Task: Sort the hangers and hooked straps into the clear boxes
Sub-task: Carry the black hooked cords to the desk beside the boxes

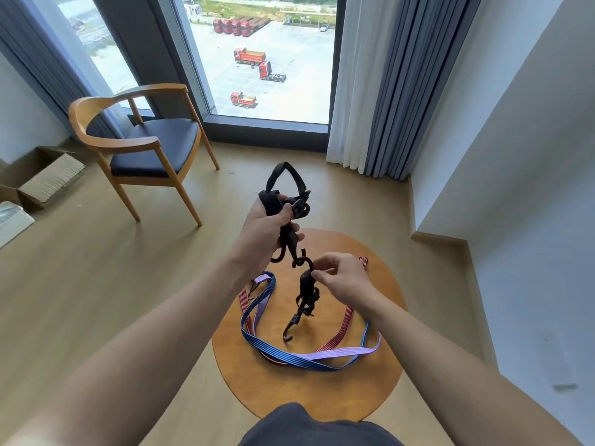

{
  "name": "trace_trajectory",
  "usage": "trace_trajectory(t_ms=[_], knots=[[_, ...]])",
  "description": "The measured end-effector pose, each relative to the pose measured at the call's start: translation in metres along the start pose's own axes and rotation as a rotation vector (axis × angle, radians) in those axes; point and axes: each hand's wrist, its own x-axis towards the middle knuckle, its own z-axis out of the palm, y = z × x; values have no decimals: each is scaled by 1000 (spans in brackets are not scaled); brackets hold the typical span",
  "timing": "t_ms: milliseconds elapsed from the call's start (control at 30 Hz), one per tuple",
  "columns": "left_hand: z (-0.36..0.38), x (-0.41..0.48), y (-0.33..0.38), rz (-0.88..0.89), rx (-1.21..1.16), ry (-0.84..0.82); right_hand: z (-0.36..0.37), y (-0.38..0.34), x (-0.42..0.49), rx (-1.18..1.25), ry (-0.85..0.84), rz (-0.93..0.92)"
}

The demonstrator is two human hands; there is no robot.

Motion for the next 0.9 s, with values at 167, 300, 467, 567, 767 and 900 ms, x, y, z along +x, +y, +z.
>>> trace_trajectory(t_ms=[167,300,467,567,767,900], knots=[[-7,-1,-14,39,158,58,0,-3,-2,93,122,-96],[-18,-1,-33,6,235,117,-4,-3,2,188,164,-71],[-40,-2,-61,-136,203,231,-2,25,14,106,128,65],[-59,-6,-82,-263,210,285,6,49,27,-112,44,77],[-89,-28,-134,-441,192,372,51,99,50,-618,-271,104],[-105,-46,-169,-515,136,456,92,126,59,-728,-360,80]])
